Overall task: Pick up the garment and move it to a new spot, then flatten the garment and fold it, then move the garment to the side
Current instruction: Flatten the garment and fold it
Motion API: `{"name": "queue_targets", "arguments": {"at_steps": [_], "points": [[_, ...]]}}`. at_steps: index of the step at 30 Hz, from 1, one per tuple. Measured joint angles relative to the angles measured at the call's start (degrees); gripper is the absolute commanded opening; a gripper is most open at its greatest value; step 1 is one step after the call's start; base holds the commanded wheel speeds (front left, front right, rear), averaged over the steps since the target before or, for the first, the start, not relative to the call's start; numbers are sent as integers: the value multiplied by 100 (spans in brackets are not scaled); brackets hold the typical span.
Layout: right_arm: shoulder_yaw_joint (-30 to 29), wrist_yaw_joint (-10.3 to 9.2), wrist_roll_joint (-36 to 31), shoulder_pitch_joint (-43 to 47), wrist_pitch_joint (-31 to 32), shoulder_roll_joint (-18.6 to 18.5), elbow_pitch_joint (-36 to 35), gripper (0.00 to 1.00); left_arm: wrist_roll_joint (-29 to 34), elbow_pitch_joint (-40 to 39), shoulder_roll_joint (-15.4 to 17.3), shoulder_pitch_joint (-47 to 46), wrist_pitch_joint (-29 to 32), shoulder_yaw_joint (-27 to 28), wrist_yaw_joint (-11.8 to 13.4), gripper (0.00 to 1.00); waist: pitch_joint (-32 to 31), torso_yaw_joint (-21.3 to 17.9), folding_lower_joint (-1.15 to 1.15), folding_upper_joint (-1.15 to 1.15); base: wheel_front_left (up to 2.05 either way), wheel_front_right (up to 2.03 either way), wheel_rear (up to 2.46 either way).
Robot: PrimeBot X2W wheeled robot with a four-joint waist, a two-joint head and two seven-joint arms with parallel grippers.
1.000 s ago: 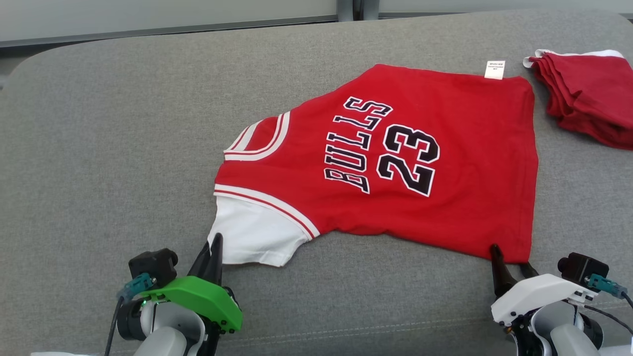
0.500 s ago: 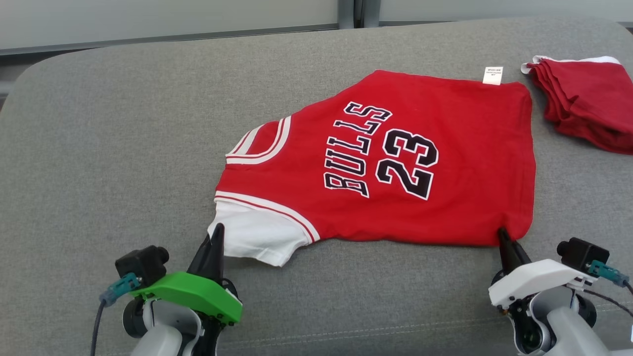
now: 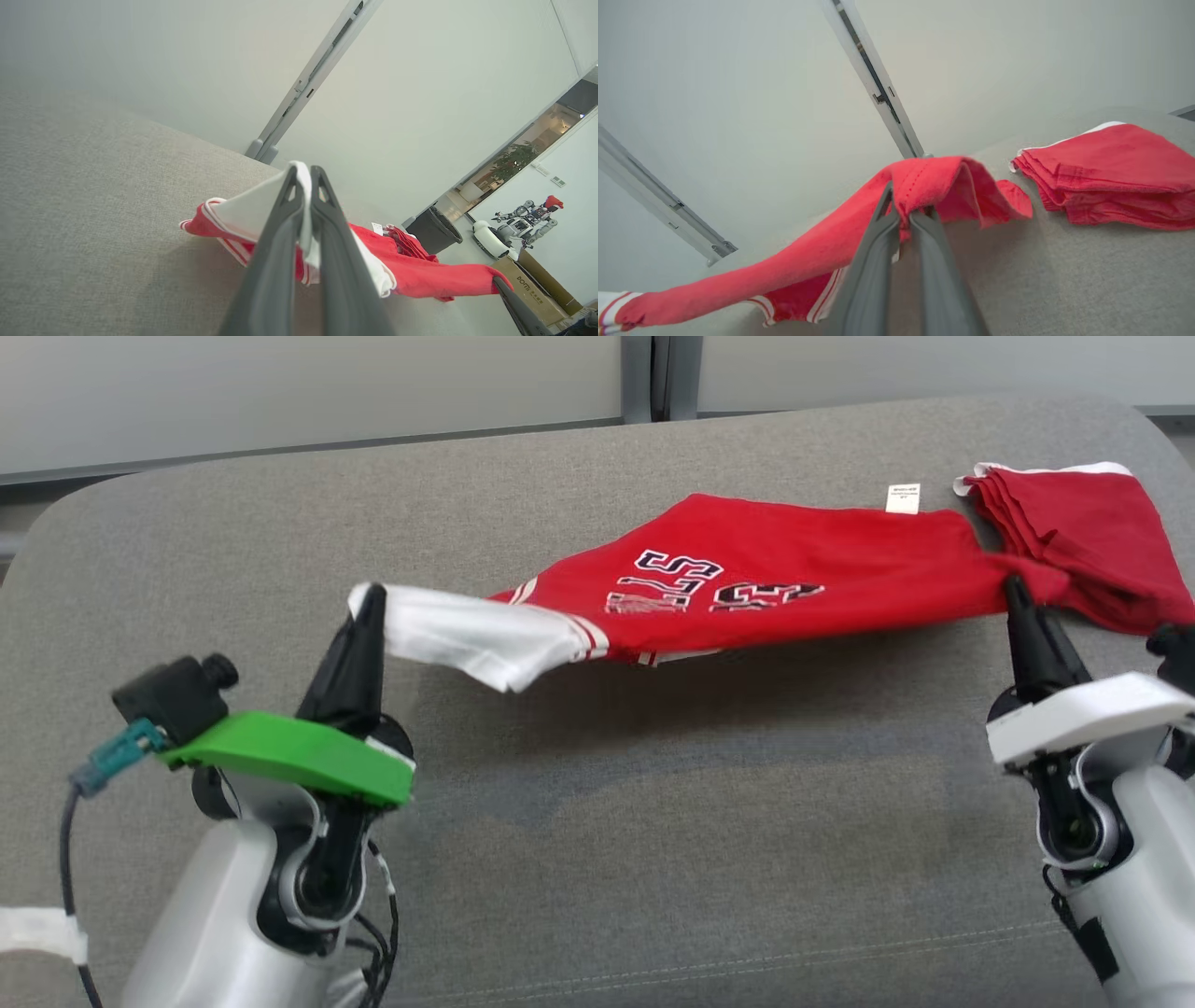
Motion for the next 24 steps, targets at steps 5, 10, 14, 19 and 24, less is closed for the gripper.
{"name": "queue_targets", "arguments": {"at_steps": [5, 10, 14, 19, 24], "points": [[-24, 0, -59, -540, 310, -242, -419, 0, -51, -410, 135, -709, 242, 192, 165, 0, -150, -25, 0, 0, 0, 0, 0], [-40, 0, -349, -954, 733, -324, -709, 0, 172, -566, 350, -1313, 533, 171, 290, 0, -273, -49, 0, 0, 0, 0, 0], [-12, 0, -637, -1321, 1087, -380, -888, 0, 363, -550, 530, -1868, 772, 115, 328, 0, -329, -62, 0, 0, 0, 0, 0], [-12, 0, -826, -1647, 1394, -388, -1171, 0, 545, -682, 682, -2440, 999, 68, 354, 0, -388, -71, 0, 0, 0, 0, 0], [-89, 0, -921, -1795, 1645, -399, -1548, 0, 658, -915, 836, -2811, 1176, 76, 415, 0, -498, -66, 0, 0, 0, 0, 0]]}}
